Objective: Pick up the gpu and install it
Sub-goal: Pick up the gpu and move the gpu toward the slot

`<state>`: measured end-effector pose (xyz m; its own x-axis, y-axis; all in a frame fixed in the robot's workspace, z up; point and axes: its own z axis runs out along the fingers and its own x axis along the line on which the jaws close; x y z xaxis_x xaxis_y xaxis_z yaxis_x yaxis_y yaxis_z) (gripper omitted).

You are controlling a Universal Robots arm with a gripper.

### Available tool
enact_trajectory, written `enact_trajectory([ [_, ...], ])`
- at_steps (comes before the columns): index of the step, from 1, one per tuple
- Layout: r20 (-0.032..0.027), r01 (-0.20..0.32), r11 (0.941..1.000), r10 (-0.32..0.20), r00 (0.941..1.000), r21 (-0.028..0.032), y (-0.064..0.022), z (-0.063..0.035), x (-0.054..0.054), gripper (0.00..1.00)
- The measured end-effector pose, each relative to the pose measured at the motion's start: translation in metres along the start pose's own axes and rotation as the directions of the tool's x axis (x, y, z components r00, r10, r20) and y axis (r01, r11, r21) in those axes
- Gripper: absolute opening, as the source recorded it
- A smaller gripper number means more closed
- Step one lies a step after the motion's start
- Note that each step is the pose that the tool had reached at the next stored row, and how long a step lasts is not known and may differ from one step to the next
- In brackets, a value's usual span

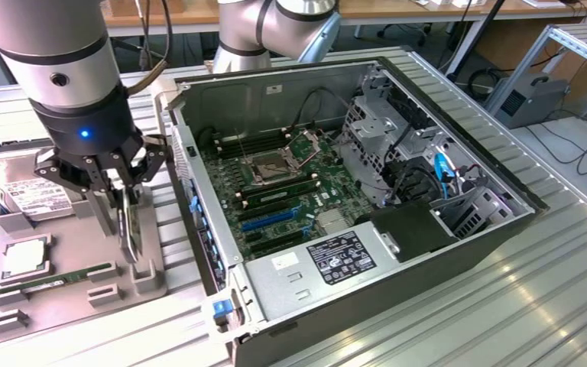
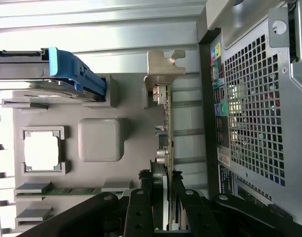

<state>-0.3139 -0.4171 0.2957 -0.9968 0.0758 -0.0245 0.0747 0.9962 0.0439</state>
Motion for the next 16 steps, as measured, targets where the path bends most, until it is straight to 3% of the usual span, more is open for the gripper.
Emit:
enact_trajectory([
  [16,0.0,0.0,1.0,0.0,1.0,-0.0001,0.0006,-0.0142,0.0,0.27],
])
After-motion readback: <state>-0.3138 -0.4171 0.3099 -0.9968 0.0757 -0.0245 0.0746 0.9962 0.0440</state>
